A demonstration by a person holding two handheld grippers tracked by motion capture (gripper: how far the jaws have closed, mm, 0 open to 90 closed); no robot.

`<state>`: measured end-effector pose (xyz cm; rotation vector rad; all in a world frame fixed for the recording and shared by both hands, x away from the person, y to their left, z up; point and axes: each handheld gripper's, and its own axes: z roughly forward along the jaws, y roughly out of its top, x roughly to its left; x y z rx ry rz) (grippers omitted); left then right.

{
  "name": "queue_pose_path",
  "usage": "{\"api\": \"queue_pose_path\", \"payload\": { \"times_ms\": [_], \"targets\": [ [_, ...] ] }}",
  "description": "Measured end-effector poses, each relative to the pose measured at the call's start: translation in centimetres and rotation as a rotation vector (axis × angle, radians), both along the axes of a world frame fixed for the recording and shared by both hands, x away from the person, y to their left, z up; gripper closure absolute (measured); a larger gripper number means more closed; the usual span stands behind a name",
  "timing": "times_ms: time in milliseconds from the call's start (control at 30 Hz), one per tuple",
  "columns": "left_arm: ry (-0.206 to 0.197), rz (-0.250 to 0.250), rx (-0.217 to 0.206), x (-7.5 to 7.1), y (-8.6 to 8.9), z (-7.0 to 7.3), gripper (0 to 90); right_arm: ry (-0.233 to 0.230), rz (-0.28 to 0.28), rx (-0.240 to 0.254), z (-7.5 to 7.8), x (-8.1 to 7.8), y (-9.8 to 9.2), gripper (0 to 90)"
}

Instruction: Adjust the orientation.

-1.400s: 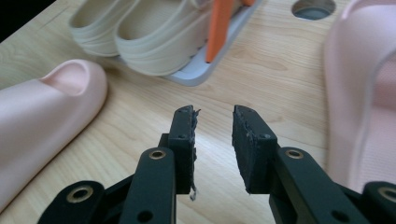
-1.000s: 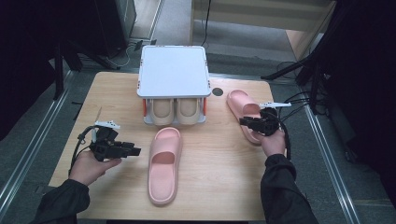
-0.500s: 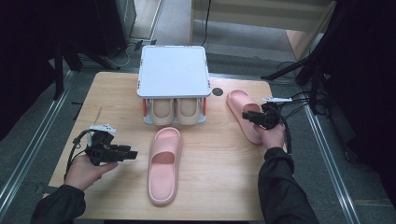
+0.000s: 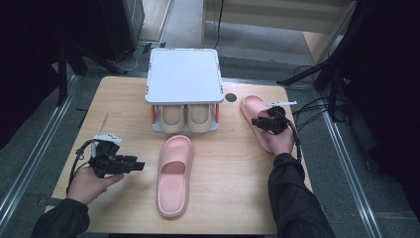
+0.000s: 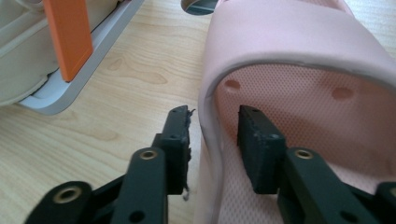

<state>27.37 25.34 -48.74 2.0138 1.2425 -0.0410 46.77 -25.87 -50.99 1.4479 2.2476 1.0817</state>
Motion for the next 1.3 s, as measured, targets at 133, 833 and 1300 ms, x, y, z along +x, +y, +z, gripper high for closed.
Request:
{"api": "queue_pose_path", "payload": {
  "times_ms": [133,833,1300],
  "targets": [
    [0.001,-0.001,0.0,0.0,0.0,0.0,48.9,-0.006,-0.01,-0.008,0.0,0.2,0.3,76.5],
    [-0.008,-0.014,-0.007,0.7,-0.2,0.1,46.9,-0.041,-0.038,0.078,3.4,-2.3,-0.2,85.5],
    [-0.043,-0.067,-0.003,2.2,-1.7,0.4,48.7,-0.048,0.034,0.051,5.6,-8.3,0.7,85.5]
  ]
}}
